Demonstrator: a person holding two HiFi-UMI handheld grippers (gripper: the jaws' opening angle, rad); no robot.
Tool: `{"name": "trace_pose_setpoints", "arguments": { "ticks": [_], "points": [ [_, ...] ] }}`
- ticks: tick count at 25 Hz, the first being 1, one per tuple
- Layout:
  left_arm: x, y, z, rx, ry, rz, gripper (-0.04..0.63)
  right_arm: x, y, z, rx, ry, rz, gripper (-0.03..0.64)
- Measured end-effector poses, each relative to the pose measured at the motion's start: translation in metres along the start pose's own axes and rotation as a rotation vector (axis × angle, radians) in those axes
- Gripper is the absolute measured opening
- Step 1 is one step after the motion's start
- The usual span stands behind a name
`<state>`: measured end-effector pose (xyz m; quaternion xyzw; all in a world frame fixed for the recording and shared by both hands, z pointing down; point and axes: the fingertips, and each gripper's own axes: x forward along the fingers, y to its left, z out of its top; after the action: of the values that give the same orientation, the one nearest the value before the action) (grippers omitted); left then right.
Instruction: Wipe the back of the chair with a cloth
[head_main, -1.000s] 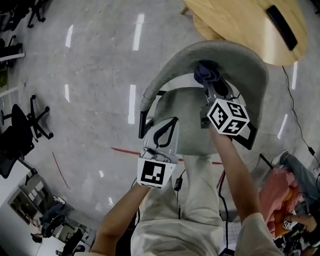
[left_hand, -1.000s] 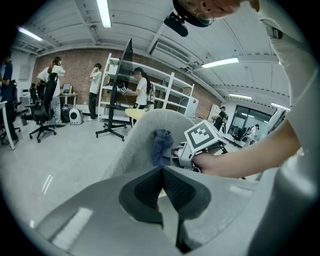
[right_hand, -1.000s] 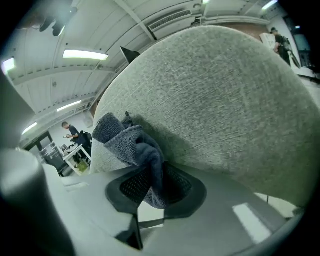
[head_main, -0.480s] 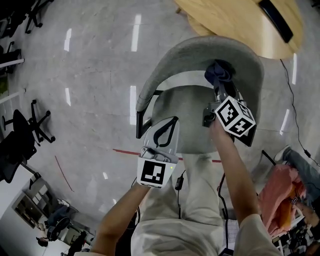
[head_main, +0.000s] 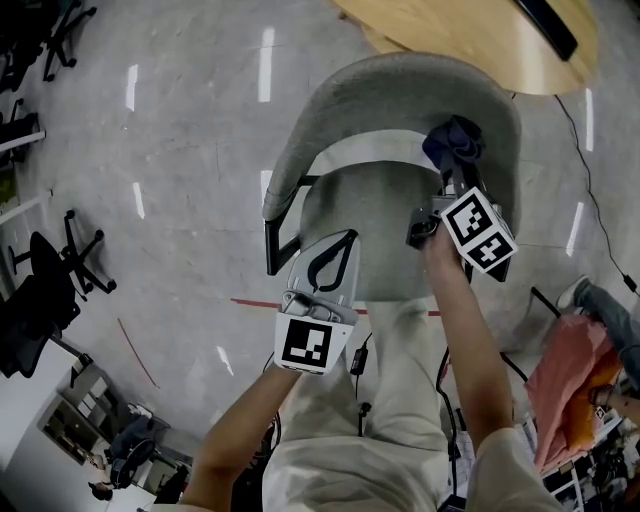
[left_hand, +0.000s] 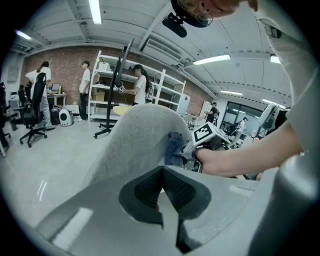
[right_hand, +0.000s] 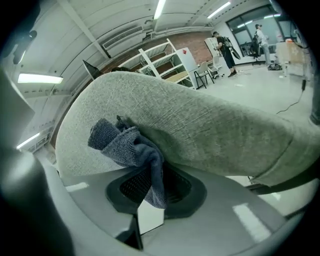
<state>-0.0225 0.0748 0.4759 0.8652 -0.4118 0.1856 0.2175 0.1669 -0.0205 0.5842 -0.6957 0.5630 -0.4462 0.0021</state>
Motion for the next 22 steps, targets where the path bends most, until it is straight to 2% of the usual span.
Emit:
{"name": "trace_pose_setpoints", "arguments": {
  "ticks": [14,22],
  "points": [
    [0.007,-0.015,-0.002,0.029,0.006,-0.045,0.0,-0.037,-0.088,-0.009,0.196,-0.057,-0.239,0.084],
    [0.003,-0.026,0.005,0.035,-0.004,-0.056,0.0,-0.074,-0.133,-0.021,0.385,-0.068,-0.381,0.084]
  ]
}}
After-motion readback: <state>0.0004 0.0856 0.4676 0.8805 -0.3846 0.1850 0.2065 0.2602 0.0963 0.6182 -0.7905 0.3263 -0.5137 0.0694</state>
